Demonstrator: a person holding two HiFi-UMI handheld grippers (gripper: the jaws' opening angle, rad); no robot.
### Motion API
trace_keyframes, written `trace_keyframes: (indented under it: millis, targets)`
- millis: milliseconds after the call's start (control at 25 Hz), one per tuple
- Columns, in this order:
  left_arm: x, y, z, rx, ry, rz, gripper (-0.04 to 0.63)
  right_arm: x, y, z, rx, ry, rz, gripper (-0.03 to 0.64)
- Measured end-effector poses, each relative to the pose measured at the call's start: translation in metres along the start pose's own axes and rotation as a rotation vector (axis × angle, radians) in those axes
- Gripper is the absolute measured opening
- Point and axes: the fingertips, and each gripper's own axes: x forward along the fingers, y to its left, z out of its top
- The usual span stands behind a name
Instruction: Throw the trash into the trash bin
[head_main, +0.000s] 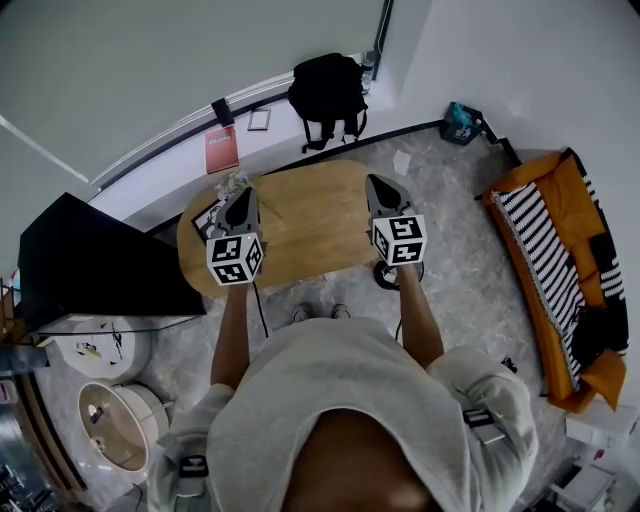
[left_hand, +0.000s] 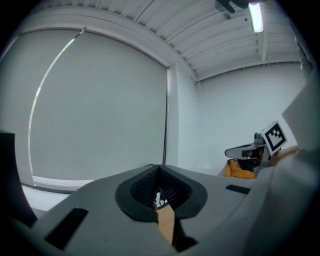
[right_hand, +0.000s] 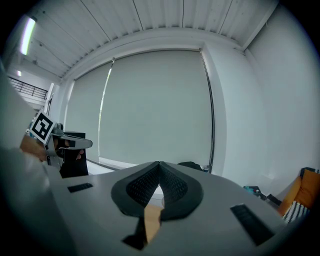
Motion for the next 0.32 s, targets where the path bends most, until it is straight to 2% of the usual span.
trace_keyframes:
  millis: [320]
  targets:
    - [0.0032, 0.0006, 0.005, 0.005, -0.01, -0.006, 0.018, 0.0033, 0.0043, -0.0022, -0.005, 0.009, 0.008, 0.028]
